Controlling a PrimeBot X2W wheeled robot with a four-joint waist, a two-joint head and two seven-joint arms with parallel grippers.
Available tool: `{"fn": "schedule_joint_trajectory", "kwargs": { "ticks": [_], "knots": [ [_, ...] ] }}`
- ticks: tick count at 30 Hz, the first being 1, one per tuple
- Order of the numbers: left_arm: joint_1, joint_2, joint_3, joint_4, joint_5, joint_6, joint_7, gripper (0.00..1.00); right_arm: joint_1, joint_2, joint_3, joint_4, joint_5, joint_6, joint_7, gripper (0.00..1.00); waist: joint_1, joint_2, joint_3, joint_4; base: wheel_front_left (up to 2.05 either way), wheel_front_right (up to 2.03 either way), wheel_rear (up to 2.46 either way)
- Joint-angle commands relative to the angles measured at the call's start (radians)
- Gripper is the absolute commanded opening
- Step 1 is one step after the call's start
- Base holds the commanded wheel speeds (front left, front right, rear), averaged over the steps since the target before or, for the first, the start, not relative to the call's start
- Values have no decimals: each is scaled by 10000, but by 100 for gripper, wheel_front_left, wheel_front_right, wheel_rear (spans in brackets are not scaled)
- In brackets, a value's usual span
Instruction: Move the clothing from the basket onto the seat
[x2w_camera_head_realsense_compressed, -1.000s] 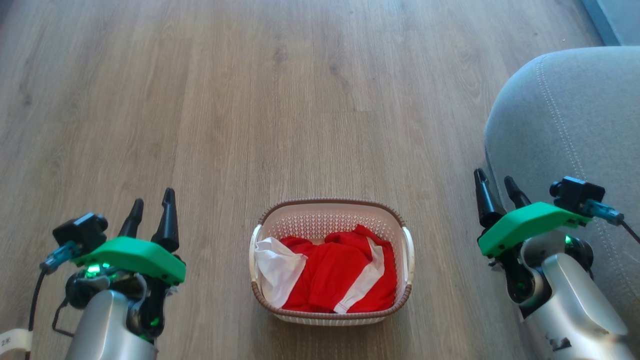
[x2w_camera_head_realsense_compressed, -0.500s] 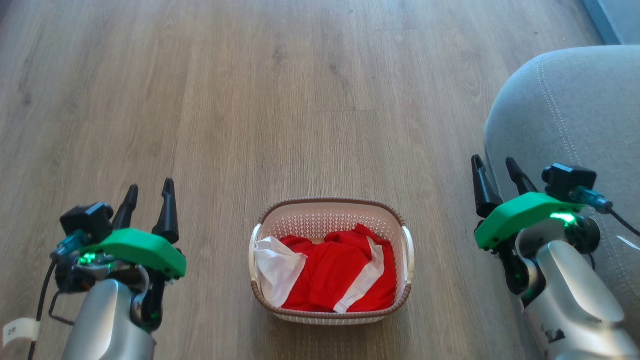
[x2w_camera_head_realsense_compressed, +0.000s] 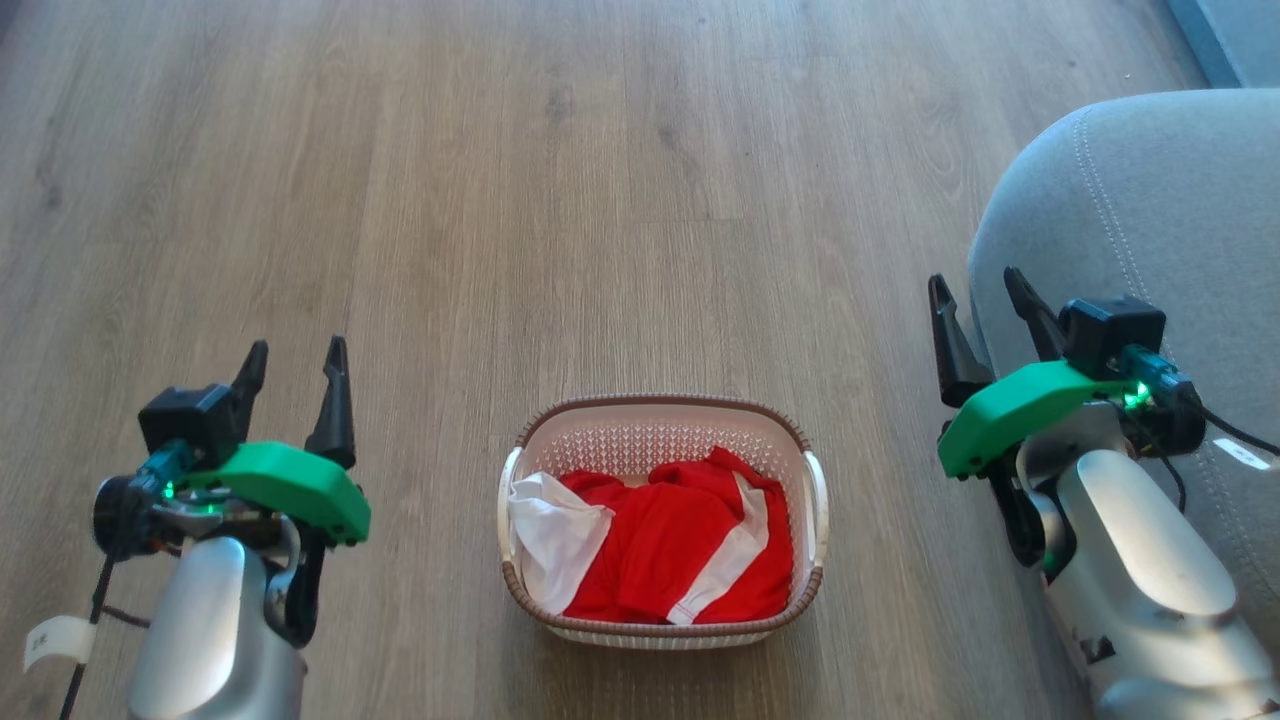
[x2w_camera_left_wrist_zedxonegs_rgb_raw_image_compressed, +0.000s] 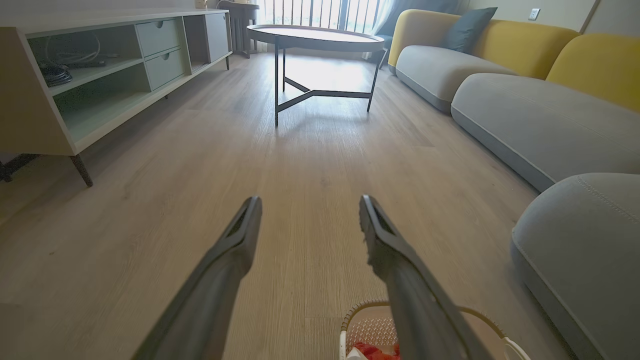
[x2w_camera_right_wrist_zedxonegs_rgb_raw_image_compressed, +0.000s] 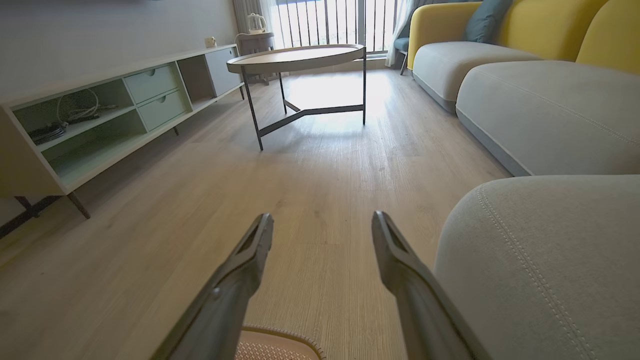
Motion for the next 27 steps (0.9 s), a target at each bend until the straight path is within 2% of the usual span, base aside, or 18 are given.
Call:
{"fn": "schedule_joint_trajectory", "kwargs": {
  "ticks": [1, 9, 20, 27],
  "knots": [
    [-623, 161, 428, -205, 354, -19, -195, 100, -506, -141, 153, -280, -407, 67, -172, 100, 0, 0, -14, -5, 0, 0, 0],
    [-810, 98, 643, 60, 1111, -19, -389, 100, -680, -172, 87, -211, -1168, 71, -364, 100, 0, 0, 5, -6, 0, 0, 0],
    [-784, 3, 904, 341, 1107, -17, -389, 100, -498, 11, -444, -99, -1214, 71, -364, 100, 0, 0, -59, 10, 0, 0, 0],
    [-761, -29, 913, 423, 1142, -30, -389, 100, -473, 30, -444, -51, -1143, 71, -364, 100, 0, 0, -65, 13, 0, 0, 0]
  ]
}}
